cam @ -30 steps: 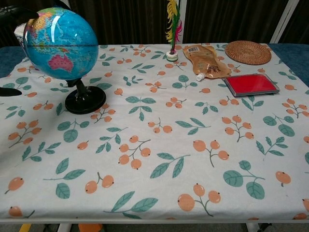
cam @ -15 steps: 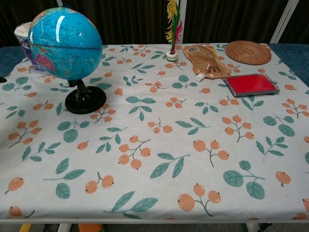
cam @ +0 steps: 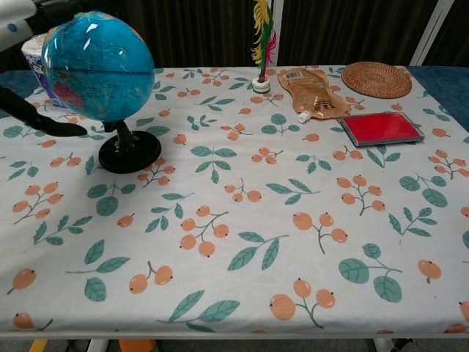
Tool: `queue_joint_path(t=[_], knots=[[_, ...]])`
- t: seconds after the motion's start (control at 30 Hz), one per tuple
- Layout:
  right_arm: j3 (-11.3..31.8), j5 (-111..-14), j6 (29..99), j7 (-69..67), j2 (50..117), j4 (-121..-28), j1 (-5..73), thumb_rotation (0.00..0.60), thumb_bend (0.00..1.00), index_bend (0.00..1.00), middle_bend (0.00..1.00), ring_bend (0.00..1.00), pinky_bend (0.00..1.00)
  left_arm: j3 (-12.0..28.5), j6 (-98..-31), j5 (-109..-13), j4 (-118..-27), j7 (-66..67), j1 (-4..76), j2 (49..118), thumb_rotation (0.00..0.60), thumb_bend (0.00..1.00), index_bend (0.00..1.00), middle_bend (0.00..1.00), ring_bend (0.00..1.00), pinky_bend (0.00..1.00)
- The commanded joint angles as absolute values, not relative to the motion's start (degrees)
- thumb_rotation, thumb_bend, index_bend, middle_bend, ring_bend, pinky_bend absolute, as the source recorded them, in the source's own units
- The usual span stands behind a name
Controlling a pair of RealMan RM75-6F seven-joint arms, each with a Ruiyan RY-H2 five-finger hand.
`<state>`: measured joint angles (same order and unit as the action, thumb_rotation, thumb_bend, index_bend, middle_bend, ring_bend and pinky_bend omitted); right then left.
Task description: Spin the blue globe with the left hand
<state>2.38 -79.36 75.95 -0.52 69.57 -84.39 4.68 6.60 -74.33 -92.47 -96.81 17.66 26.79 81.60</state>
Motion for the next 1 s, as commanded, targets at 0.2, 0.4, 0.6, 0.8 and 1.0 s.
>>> queue_joint_path(t=[0.2,0.4,0.6,0.8,1.0], knots=[[2.4,-79.4,75.9,-1.2,69.5,-83.9,4.6,0.600,0.34,0.00,0.00,0.00,0.00,6.8,-73.2,-90.6,-95.2,18.7,27.6,83.1,0.600,0.00,0.02,0.00,0.00,0.00],[2.3,-79.5,75.9,-0.7,69.6,-84.1,4.7,0.600,0.34,0.00,0.00,0.00,0.00,6.6,-73.7,-90.0,-95.0,18.5,27.3,82.8,0.600,0.00,0.02,0.00,0.00,0.00],[2.4,-79.4,75.8,-0.4,69.6,-84.3,4.7,0.600,0.34,0.00,0.00,0.00,0.00,6.2,-75.0,-90.0,-95.0,18.4,26.6,82.3,0.600,0.00,0.02,0.00,0.00,0.00],[2.3,-79.3,75.6,-0.3,69.7,-84.3,4.8,0.600,0.34,0.00,0.00,0.00,0.00,5.7,-75.5,-89.2,-94.8,18.1,25.8,81.8,0.600,0.00,0.02,0.00,0.00,0.00],[2.4,-79.2,75.7,-0.1,69.7,-84.3,4.8,0.600,0.34,0.00,0.00,0.00,0.00,5.6,-76.3,-88.5,-94.1,17.2,25.0,81.2,0.600,0.00,0.02,0.00,0.00,0.00]])
